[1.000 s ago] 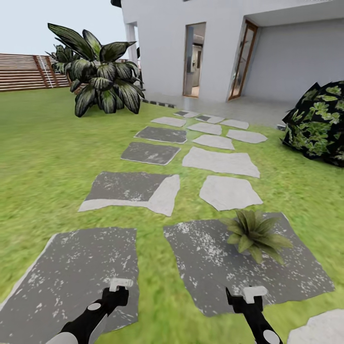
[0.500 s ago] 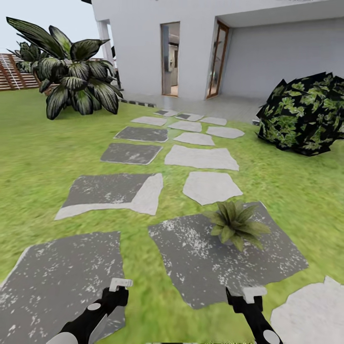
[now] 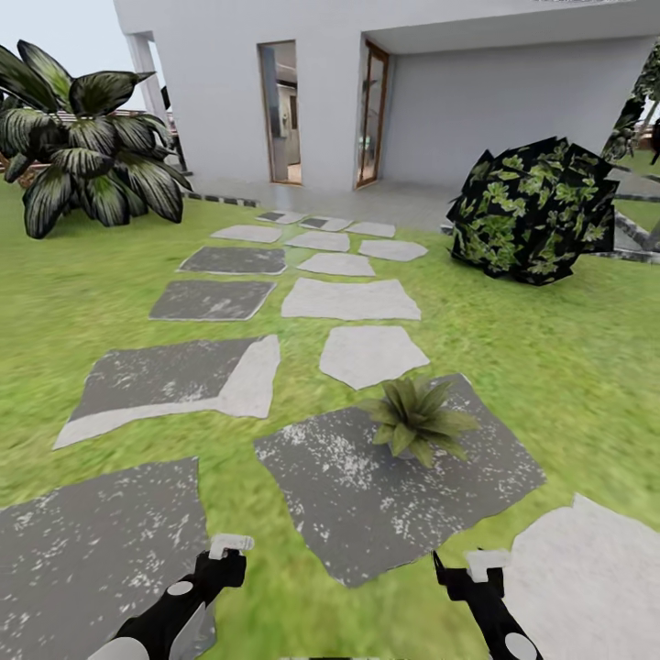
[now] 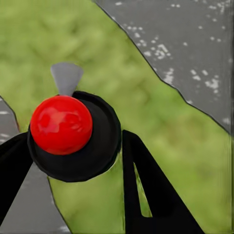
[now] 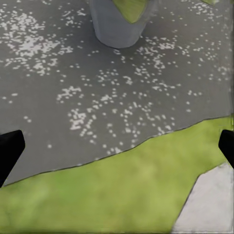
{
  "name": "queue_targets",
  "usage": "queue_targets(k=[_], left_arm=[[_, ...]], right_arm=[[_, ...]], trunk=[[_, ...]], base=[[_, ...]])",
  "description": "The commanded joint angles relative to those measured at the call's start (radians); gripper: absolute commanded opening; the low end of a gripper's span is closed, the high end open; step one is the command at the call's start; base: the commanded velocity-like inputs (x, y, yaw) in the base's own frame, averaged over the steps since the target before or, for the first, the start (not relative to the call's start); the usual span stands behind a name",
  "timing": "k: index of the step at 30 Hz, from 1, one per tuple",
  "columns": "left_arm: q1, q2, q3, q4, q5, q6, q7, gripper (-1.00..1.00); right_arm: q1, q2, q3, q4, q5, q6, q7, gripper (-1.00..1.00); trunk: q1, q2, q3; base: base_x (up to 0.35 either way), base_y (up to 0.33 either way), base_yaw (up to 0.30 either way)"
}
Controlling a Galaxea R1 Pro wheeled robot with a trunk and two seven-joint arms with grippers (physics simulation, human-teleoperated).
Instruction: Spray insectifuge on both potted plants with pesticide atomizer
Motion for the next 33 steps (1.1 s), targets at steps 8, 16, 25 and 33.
queue_targets(k=[8, 16, 25, 33], left_arm=[[0.000, 0.001, -0.001, 0.001, -0.004, -0.004, -0.002, -1.00], [0.000, 0.002, -0.001, 0.001, -0.004, -0.003, -0.002, -1.00], [0.000, 0.001, -0.001, 0.002, -0.004, -0.003, -0.002, -1.00], [0.000, 0.001, -0.002, 0.002, -0.004, -0.003, -0.002, -1.00]], right_arm=[[-0.001, 0.000, -0.001, 0.001, 0.005, -0.003, 0.000, 1.00], [-0.001, 0.000, -0.001, 0.001, 0.005, -0.003, 0.000, 1.00], [-0.001, 0.000, -0.001, 0.001, 0.005, -0.003, 0.000, 1.00], [-0.001, 0.000, -0.001, 0.001, 0.005, -0.004, 0.000, 1.00]], trunk=[[0.000, 0.000, -0.001], [0.000, 0.000, 0.002], [0.000, 0.000, 0.007], [0.000, 0.000, 0.012]], base=[[0.000, 0.000, -0.267], [0.000, 0.000, -0.275], [0.073, 0.000, -0.281], [0.137, 0.000, -0.284]])
